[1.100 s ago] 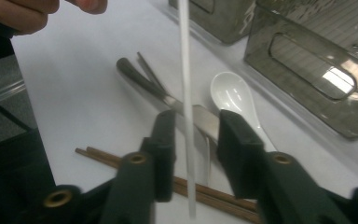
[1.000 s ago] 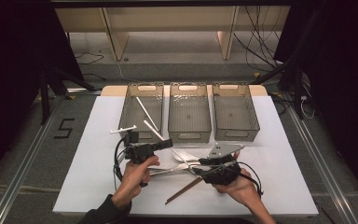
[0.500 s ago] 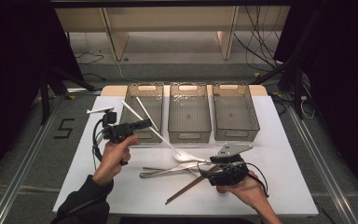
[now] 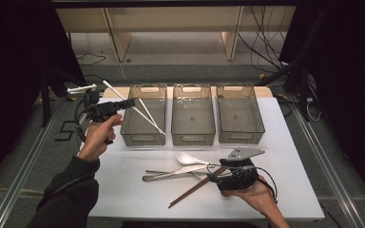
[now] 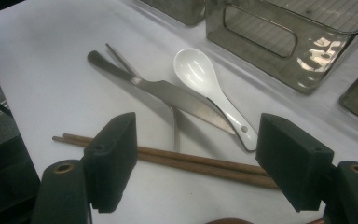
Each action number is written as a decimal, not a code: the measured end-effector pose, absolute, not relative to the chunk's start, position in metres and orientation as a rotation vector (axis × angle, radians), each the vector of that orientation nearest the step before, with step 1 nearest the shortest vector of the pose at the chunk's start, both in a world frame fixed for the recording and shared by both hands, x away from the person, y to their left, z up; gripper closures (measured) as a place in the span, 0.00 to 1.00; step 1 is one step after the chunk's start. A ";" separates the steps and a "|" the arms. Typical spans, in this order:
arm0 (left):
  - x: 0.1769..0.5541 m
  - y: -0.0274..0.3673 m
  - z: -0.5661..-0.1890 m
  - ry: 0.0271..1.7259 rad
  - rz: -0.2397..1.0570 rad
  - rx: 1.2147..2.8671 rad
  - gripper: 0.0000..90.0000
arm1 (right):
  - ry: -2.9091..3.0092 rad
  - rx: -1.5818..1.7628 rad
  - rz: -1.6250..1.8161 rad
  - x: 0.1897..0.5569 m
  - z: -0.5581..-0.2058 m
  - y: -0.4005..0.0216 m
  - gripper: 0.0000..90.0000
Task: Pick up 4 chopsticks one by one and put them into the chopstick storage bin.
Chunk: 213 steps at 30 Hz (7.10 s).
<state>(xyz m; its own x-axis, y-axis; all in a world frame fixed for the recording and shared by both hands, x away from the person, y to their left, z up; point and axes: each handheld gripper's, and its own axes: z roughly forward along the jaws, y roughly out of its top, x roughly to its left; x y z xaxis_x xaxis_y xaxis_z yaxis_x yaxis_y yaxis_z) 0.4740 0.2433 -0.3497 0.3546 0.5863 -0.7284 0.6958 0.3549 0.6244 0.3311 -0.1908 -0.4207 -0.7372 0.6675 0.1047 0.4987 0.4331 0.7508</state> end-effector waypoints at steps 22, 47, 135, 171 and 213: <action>0.523 0.237 -0.367 1.461 0.011 1.420 0.93 | 2.459 1.048 1.206 0.331 -0.422 -0.197 0.32; 0.534 0.203 -0.399 1.513 -0.043 1.572 0.92 | 2.461 1.048 1.203 0.331 -0.422 -0.199 0.32; 0.334 0.186 -0.434 1.060 0.110 1.827 0.23 | 2.799 0.561 0.687 0.369 -0.445 -0.183 0.44; 0.325 0.191 -0.438 1.053 0.141 1.825 0.23 | 2.887 0.398 0.566 0.370 -0.463 -0.170 0.62; 0.326 0.188 -0.439 1.044 0.135 1.845 0.23 | 2.995 -0.198 0.202 0.363 -0.456 -0.137 0.92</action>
